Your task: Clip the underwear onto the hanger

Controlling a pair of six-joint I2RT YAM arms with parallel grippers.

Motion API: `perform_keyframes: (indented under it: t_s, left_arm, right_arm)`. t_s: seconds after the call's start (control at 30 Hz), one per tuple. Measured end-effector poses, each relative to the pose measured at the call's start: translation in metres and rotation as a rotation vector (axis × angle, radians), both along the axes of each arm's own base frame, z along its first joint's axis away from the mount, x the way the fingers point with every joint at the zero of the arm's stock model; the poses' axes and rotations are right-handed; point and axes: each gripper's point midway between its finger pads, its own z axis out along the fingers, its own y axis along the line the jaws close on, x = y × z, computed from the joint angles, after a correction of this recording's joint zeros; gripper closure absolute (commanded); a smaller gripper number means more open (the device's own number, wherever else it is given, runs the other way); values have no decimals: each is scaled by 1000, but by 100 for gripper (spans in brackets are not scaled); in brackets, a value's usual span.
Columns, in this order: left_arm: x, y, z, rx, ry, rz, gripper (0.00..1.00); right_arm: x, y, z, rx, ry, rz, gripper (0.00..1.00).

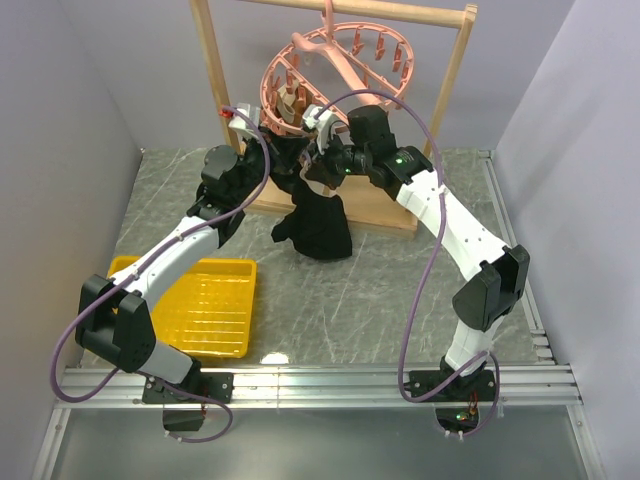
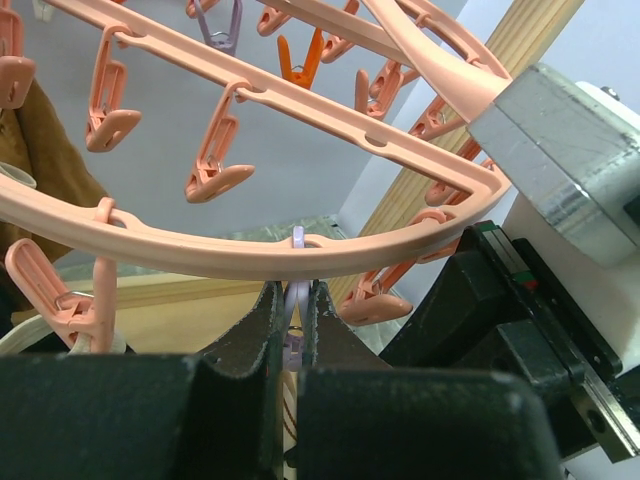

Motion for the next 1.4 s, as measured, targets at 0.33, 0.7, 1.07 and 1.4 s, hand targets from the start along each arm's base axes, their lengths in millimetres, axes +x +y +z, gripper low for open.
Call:
perform_keyframes:
  t_s: [0.33, 0.7, 1.07, 1.4]
  left_arm:
    - [0, -1, -2, 23, -11, 8, 100]
    - [1, -1, -3, 39, -16, 24, 100]
    - [2, 0, -4, 51, -18, 31, 100]
    - [3, 0, -4, 54, -20, 32, 100]
  right_arm:
    - [1, 0, 12, 14, -18, -8, 100]
    - [-5, -1, 13, 15, -23, 14, 100]
    - [-22, -8, 14, 3, -53, 67, 100]
    - [-30, -14, 19, 17, -79, 139, 100]
